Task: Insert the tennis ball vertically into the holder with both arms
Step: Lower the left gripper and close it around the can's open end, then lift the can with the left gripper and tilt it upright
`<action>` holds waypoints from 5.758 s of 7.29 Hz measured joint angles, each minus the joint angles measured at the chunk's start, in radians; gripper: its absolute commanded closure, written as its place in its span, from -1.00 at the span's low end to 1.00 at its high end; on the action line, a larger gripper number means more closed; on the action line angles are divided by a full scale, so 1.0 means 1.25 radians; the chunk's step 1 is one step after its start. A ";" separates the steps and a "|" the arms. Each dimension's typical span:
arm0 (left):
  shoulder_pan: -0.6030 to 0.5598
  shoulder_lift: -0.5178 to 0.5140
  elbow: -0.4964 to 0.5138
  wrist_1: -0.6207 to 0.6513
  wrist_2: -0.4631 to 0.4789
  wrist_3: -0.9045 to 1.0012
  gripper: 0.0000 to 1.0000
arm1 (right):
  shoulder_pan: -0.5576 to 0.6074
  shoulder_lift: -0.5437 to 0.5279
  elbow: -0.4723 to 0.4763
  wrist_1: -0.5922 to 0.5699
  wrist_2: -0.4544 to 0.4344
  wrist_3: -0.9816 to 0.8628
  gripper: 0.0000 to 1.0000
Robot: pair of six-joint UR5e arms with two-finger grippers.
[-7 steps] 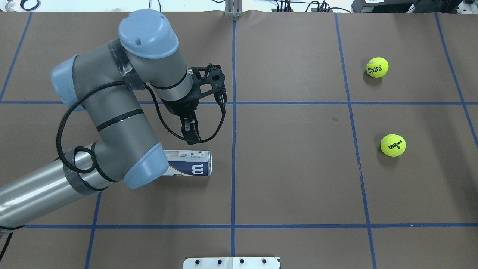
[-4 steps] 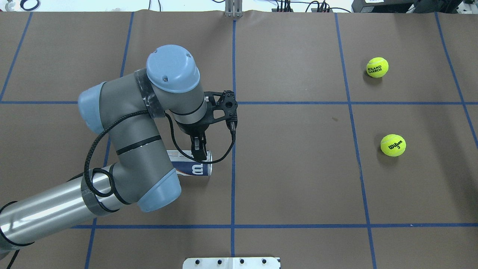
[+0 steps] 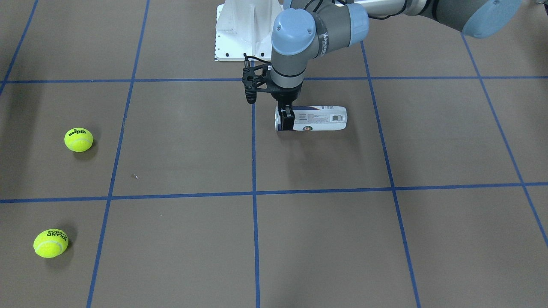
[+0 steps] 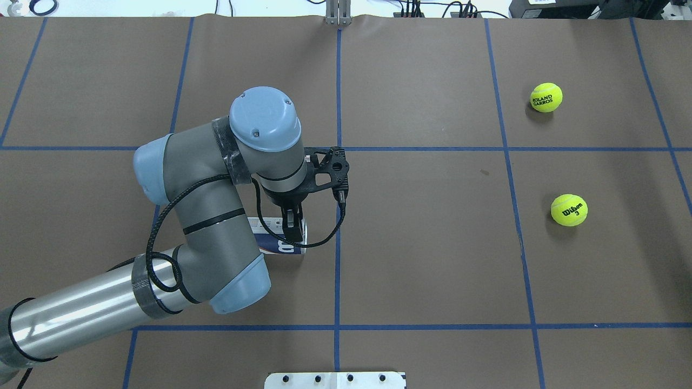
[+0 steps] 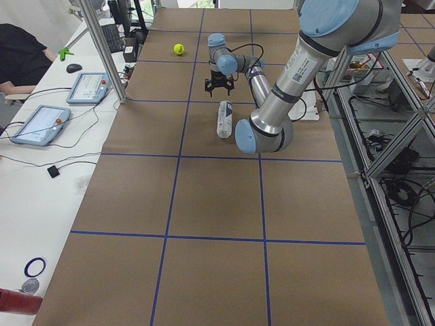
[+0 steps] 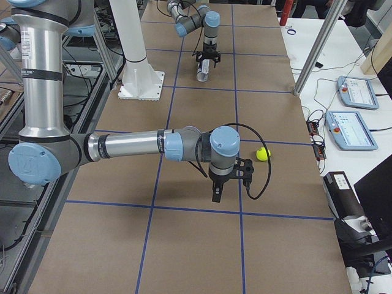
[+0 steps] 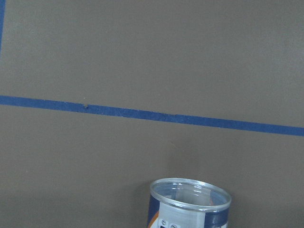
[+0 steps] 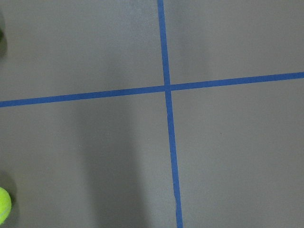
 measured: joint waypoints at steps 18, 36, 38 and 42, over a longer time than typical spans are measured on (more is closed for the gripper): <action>0.052 0.011 0.066 -0.062 0.015 -0.004 -0.98 | -0.001 -0.002 -0.006 0.000 -0.001 -0.001 -0.98; 0.020 -0.002 0.014 -0.081 0.041 -0.012 0.00 | 0.000 -0.001 0.001 0.000 -0.001 -0.001 -0.98; -0.013 -0.007 -0.053 -0.123 0.039 -0.059 0.00 | 0.000 -0.001 0.010 0.000 0.000 0.000 -0.98; -0.063 0.005 -0.066 -0.531 0.100 -0.389 0.02 | 0.000 0.005 0.032 0.001 0.000 0.000 -0.98</action>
